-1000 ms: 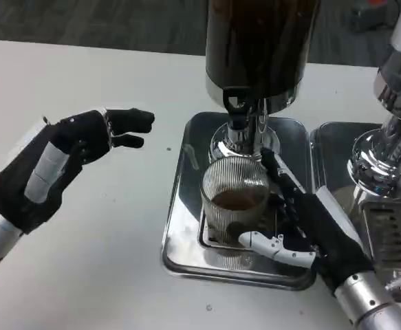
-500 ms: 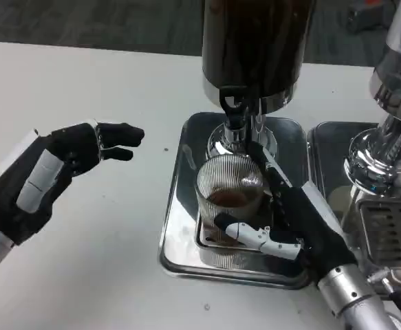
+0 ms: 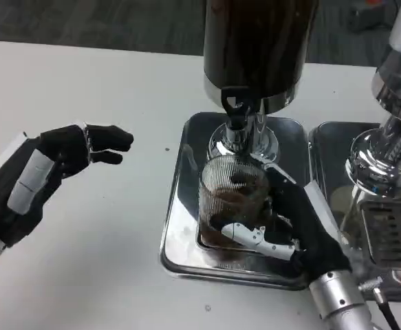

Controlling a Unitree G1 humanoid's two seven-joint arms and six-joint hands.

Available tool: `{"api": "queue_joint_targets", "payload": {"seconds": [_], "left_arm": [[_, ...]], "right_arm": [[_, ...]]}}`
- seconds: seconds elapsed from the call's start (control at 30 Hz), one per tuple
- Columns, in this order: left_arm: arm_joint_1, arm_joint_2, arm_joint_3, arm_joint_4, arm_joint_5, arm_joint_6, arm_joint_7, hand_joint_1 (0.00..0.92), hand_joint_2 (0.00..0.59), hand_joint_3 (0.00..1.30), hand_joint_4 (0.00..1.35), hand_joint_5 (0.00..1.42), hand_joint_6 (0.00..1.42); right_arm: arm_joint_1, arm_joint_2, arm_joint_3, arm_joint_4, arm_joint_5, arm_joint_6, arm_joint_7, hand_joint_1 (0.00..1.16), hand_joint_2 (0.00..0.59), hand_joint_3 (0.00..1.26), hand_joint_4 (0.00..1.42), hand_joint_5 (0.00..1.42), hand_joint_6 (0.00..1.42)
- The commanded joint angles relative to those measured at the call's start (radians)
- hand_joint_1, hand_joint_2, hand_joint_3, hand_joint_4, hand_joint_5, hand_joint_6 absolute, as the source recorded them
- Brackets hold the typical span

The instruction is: Grasp the cup under the faucet to collect the drink, then remove the cup.

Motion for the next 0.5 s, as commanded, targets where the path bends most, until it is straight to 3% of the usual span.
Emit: {"api": "queue_joint_targets", "payload": {"seconds": [0.03, 0.17, 0.5], "left_arm": [[0.02, 0.017, 0.003, 0.008, 0.016, 0.006, 0.008, 0.0, 0.095, 0.51, 0.38, 0.33, 0.39], [0.025, 0.016, 0.003, 0.008, 0.019, 0.006, 0.013, 0.0, 0.105, 0.51, 0.39, 0.33, 0.39], [0.026, 0.017, 0.007, 0.011, 0.019, 0.008, 0.019, 0.0, 0.12, 0.51, 0.39, 0.33, 0.39]], "right_arm": [[0.02, 0.016, 0.011, 0.038, -0.043, -0.041, -0.073, 0.83, 0.192, 0.33, 0.52, 0.67, 1.02], [0.023, 0.027, 0.019, 0.06, -0.097, -0.071, -0.165, 0.86, 0.189, 0.39, 0.6, 0.77, 1.12], [0.032, 0.035, 0.025, 0.074, -0.147, -0.133, -0.302, 0.87, 0.2, 0.51, 0.74, 0.93, 1.27]]}}
